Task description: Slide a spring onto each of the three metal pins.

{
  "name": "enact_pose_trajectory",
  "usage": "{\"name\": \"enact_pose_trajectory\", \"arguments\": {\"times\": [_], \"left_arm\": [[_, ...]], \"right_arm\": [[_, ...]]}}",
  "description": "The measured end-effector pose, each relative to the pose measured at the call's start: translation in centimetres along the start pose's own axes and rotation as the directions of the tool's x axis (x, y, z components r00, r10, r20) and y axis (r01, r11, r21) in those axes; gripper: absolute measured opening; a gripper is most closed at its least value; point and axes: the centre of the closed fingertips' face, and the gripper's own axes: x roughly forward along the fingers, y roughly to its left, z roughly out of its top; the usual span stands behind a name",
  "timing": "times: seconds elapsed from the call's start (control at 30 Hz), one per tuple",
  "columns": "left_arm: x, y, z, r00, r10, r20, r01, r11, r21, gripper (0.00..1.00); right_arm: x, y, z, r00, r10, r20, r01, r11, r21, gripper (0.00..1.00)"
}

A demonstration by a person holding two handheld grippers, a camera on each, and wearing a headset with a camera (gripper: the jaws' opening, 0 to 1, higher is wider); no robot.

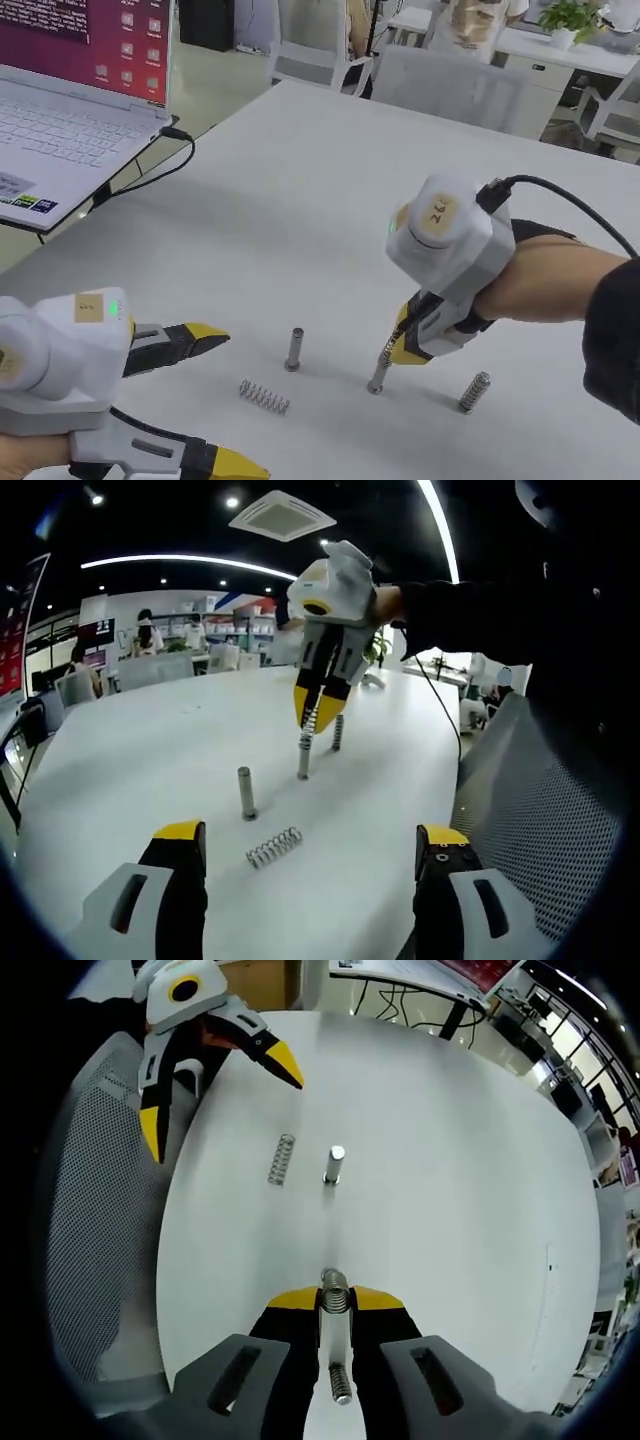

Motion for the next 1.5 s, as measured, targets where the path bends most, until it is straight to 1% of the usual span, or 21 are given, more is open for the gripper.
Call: {"name": "enact_pose_trajectory", "arguments": {"times": [0.17, 0.23, 0.47, 0.77, 0.87, 0.93, 1.07, 1.23, 1.3, 1.4, 1.5], "left_arm": [[0.1, -0.1, 0.0, 1.0, -0.002, -0.006, 0.002, 1.0, -0.003, 0.82], [0.1, -0.2, 0.0, 1.0, -0.003, -0.006, 0.003, 1.0, -0.004, 0.82], [0.0, 0.0, -0.1, 1.0, 0.002, -0.008, -0.002, 1.0, -0.007, 0.81], [0.0, 0.0, -0.1, 0.9999, 0.002, -0.011, -0.002, 1.0, -0.008, 0.81], [-0.1, 0.0, -0.1, 0.9999, 0.002, -0.01, -0.003, 1.0, -0.008, 0.8], [-0.1, 0.0, -0.2, 0.9999, 0.002, -0.011, -0.002, 1.0, -0.009, 0.8], [0.0, -0.1, -0.2, 0.9999, 0.001, -0.013, -0.001, 1.0, -0.008, 0.8], [-0.2, 0.0, -0.2, 0.9999, 0.006, -0.011, -0.006, 1.0, -0.01, 0.8], [-0.2, 0.0, -0.2, 0.9999, 0.006, -0.014, -0.006, 1.0, -0.01, 0.79], [-0.2, 0.1, -0.3, 0.9999, 0.006, -0.015, -0.006, 1.0, -0.01, 0.79], [0.0, 0.0, -0.3, 0.9999, 0.003, -0.015, -0.003, 1.0, -0.011, 0.79]], "right_arm": [[0.9, 0.0, 0.0, 0.9999, 0.009, -0.006, -0.009, 1.0, 0.007, 0.09], [1.4, 0.3, -0.2, 0.9997, 0.018, -0.015, -0.018, 1.0, 0.009, 0.09], [2.7, 0.5, -0.7, 0.9993, 0.03, -0.024, -0.029, 0.999, 0.029, 0.09], [3.8, 0.6, -1.1, 0.999, 0.024, -0.037, -0.023, 0.999, 0.034, 0.09], [3.7, 0.6, -0.9, 0.9994, 0.024, -0.026, -0.023, 0.999, 0.049, 0.09], [3.7, 0.6, -1.0, 0.9994, 0.022, -0.027, -0.021, 0.999, 0.043, 0.09], [4.0, 0.8, -1.4, 0.9987, 0.03, -0.042, -0.028, 0.999, 0.045, 0.1], [4.0, 1.0, -1.4, 0.999, 0.032, -0.032, -0.03, 0.998, 0.05, 0.18], [3.8, 0.9, -1.4, 0.9994, 0.023, -0.026, -0.021, 0.999, 0.048, 0.21], [3.4, 0.9, -1.3, 0.9998, 0.016, -0.011, -0.016, 0.998, 0.058, 0.23], [3.0, 0.9, -1.4, 1.0, 0.005, -0.008, -0.004, 0.998, 0.057, 0.24]]}}
